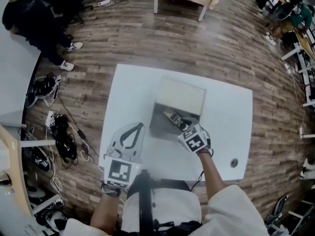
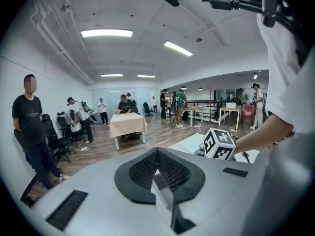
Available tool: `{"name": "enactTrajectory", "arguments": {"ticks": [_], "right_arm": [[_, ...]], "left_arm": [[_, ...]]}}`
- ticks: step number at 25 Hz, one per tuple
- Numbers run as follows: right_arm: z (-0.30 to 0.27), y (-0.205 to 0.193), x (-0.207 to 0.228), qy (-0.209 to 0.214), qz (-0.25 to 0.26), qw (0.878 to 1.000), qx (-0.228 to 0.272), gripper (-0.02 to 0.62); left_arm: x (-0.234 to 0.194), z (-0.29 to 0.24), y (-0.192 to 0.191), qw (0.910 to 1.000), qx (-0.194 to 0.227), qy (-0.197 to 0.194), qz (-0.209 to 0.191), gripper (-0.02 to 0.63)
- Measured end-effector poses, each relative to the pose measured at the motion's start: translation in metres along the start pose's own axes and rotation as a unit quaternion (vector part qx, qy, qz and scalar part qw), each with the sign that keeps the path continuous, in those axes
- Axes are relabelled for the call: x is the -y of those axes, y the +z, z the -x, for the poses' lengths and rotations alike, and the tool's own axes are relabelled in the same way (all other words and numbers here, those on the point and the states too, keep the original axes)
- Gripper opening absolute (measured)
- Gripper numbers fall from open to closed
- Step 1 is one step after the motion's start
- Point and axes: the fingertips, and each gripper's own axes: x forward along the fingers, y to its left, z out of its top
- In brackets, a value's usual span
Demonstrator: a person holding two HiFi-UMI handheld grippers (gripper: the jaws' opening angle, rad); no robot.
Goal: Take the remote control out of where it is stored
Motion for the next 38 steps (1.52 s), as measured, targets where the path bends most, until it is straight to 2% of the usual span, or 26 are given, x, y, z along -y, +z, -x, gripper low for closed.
{"name": "enactTrajectory", "arguments": {"ticks": [4, 14, 31, 38], "right_arm": [[-0.014, -0.009, 0.007, -0.004, -0.002, 1.0, -0.014, 0.138], [-0.039, -0.013, 0.009, 0.001, 0.024, 0.999, -0.046, 0.175], [-0.05, -0.011, 0.004, 0.002, 0.073, 0.993, -0.094, 0.183], [-0.051, -0.007, 0.004, -0.01, 0.064, 0.99, -0.123, 0.184]], "left_arm": [[-0.001, -0.013, -0.006, 0.9999, -0.005, 0.009, -0.011, -0.002], [0.001, -0.043, -0.031, 0.9991, -0.039, -0.004, 0.018, 0.0], [0.002, -0.046, -0.044, 0.9986, -0.049, -0.012, 0.013, 0.0], [-0.002, -0.042, -0.046, 0.9985, -0.052, -0.011, 0.012, -0.001]]}}
